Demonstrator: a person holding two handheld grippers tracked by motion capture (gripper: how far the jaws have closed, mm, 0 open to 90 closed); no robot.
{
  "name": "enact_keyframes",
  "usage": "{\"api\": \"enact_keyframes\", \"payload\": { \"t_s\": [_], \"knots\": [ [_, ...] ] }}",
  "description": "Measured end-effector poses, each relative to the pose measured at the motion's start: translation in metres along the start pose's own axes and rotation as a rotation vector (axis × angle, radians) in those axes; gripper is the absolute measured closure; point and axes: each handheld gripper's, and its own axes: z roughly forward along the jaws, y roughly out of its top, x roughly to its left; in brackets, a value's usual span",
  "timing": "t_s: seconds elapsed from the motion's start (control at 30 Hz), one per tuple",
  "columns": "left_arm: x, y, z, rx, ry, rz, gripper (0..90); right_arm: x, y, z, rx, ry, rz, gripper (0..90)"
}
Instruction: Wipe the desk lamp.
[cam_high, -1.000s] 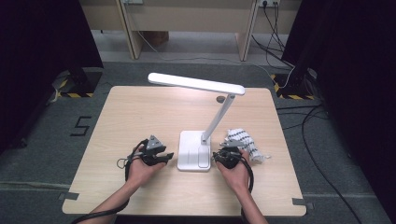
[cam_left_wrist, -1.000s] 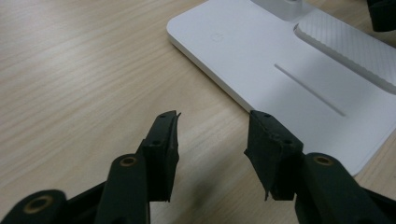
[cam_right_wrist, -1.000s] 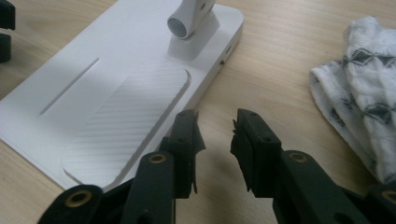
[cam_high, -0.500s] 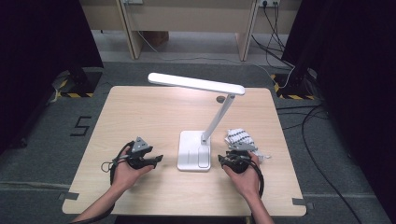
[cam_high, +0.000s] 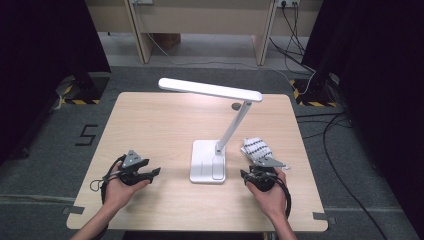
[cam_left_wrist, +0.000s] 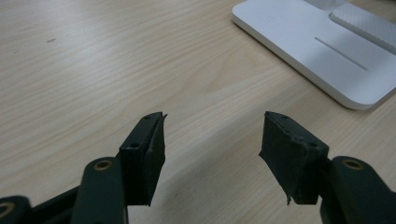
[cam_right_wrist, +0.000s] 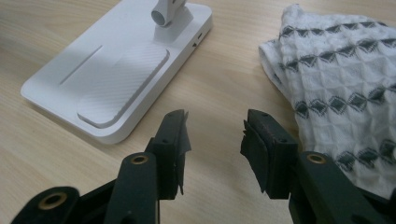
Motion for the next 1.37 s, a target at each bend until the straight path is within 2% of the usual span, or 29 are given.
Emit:
{"api": "enact_keyframes", "payload": {
  "t_s": [0.5, 0.73, 0.87, 0.97, 1.1, 1.2, 1.37],
  "knots": [
    [0.022, -0.034, -0.032, -0.008, 0.055, -0.077, 38.7, -0.01, -0.024, -0.021, -0.003, -0.013, 0.013, 57.1],
    [0.027, -0.053, -0.04, 0.006, 0.082, -0.096, 39.0, -0.011, -0.037, -0.028, -0.006, 0.002, 0.001, 55.0],
    [0.029, -0.061, -0.042, -0.003, 0.088, -0.11, 38.7, -0.01, -0.043, -0.03, -0.012, 0.012, -0.005, 53.4],
    [0.029, -0.064, -0.043, -0.019, 0.095, -0.115, 38.8, -0.011, -0.047, -0.03, -0.034, 0.034, -0.018, 52.3],
    [0.028, -0.066, -0.044, -0.039, 0.104, -0.101, 38.7, -0.011, -0.051, -0.031, -0.071, 0.051, -0.02, 49.0],
    [0.028, -0.065, -0.046, -0.066, 0.092, -0.104, 38.4, -0.008, -0.05, -0.032, -0.098, 0.061, -0.027, 41.8],
    [0.03, -0.067, -0.047, -0.063, 0.079, -0.115, 38.3, -0.006, -0.051, -0.036, -0.143, 0.046, -0.042, 36.7]
  ]
}}
